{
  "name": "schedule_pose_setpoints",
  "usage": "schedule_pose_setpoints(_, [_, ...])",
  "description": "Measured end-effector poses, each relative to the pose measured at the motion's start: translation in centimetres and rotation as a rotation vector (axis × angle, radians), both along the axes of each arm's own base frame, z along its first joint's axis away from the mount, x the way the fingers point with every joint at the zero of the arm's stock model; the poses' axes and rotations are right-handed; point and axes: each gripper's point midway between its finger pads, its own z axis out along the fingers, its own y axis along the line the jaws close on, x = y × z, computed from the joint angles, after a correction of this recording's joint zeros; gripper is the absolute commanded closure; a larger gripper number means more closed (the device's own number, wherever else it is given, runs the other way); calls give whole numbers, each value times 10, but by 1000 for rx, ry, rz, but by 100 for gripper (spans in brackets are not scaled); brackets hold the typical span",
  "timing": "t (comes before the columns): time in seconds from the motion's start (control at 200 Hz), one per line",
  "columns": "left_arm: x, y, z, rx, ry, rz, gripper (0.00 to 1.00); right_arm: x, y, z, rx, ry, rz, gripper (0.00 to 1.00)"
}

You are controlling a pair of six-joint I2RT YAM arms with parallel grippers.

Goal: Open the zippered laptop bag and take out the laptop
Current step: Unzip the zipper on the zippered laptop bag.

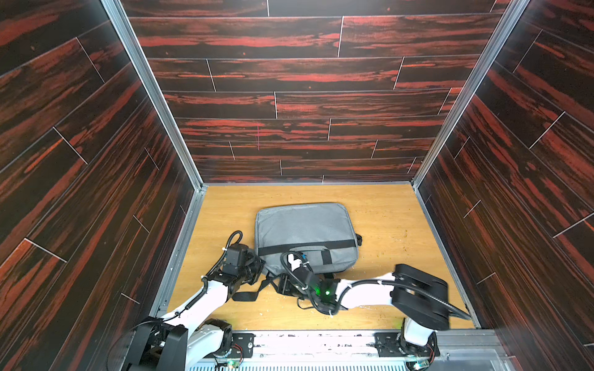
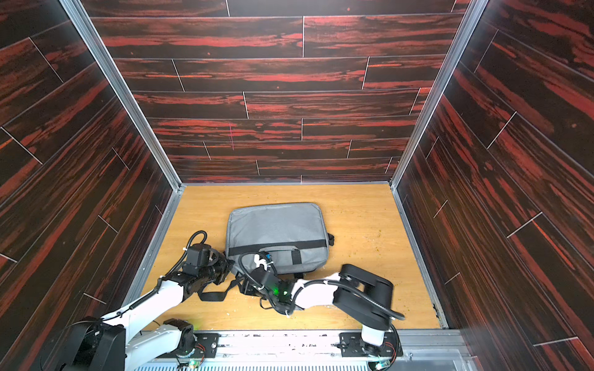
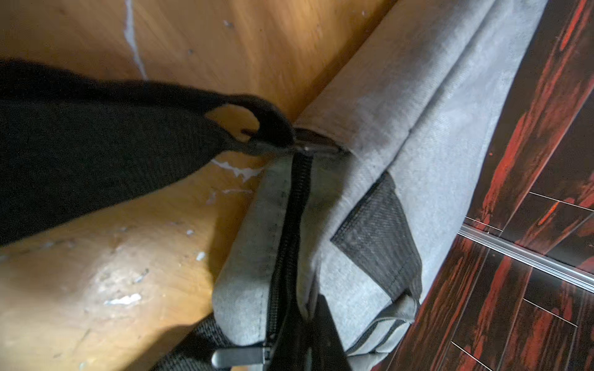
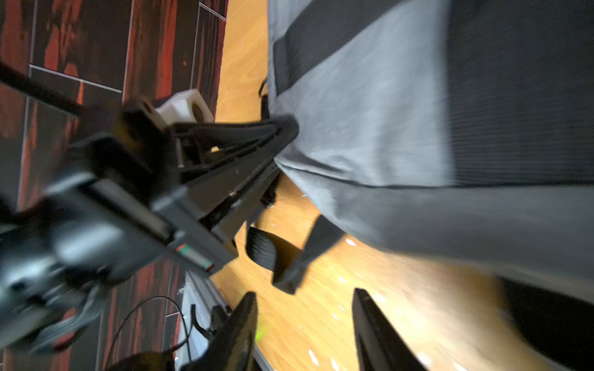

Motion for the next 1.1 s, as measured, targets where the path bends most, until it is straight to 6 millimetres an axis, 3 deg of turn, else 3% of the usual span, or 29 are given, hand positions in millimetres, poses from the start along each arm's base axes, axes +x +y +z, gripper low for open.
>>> schedule_pose_setpoints(0.17, [-2, -2, 11, -14, -14, -12, 100, 3, 21, -3, 36, 32, -23, 54])
schedule_pose_setpoints(0.601, [-6, -6, 19, -36, -24, -31, 100, 13, 20, -39, -7, 67, -103, 54])
schedule_pose_setpoints(0.852, [-10, -7, 22, -41, -22, -39, 100, 26, 27, -27, 67, 26, -140, 56])
schedule_pose_setpoints(1.097, [-12, -6, 21, -37, -18, -44, 100, 29, 27, -31, 79, 40, -165, 61])
